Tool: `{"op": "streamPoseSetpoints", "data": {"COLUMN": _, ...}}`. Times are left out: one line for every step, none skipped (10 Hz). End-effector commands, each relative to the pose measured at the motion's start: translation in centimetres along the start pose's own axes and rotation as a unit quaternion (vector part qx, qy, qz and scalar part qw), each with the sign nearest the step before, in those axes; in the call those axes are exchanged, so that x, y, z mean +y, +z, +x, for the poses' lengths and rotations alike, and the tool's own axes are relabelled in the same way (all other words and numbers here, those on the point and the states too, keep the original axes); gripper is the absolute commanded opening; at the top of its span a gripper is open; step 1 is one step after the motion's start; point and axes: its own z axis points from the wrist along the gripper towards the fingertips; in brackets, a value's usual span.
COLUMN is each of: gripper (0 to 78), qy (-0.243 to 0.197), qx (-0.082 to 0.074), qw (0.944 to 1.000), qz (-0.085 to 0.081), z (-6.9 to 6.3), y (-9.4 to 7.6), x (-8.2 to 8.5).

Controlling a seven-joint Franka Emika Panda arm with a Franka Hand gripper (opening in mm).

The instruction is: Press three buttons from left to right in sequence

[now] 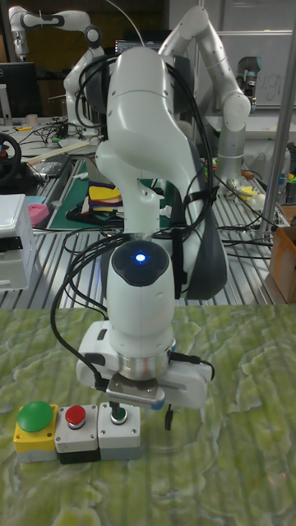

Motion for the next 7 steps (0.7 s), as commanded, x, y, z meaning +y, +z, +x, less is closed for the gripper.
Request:
{"op": "streamPoseSetpoints", "data": {"gripper": 77.4, "qy": 0.001, "qx": -0.001, "qw": 1.0000, "qz": -0.001, "z": 0.4, "y": 0.7, "x": -0.2}}
{"op": "streamPoseSetpoints", "data": {"gripper": 77.4, "qy": 0.001, "qx": -0.002, "qw": 1.0000, "qz": -0.003, "z": 0.5, "y": 0.9, "x": -0.2}}
{"op": "streamPoseSetpoints", "data": {"gripper": 77.4, "qy": 0.001, "qx": -0.003, "qw": 1.0000, "qz": -0.004, "z": 0.6, "y": 1.1, "x": -0.2}}
{"op": "streamPoseSetpoints", "data": {"gripper": 77.4, "qy": 0.002, "qx": -0.004, "qw": 1.0000, "qz": -0.006, "z": 0.7, "y": 1.7, "x": -0.3}}
{"op": "streamPoseSetpoints", "data": {"gripper": 77.4, "qy": 0.002, "qx": -0.008, "qw": 0.9999, "qz": -0.007, "z": 0.7, "y": 2.2, "x": -0.3}}
{"op": "streamPoseSetpoints", "data": {"gripper": 77.4, "qy": 0.003, "qx": -0.010, "qw": 0.9999, "qz": -0.006, "z": 0.7, "y": 2.3, "x": -0.3}}
{"op": "streamPoseSetpoints", "data": {"gripper": 77.4, "qy": 0.010, "qx": -0.008, "qw": 0.9999, "qz": -0.005, "z": 0.9, "y": 1.7, "x": -0.3}}
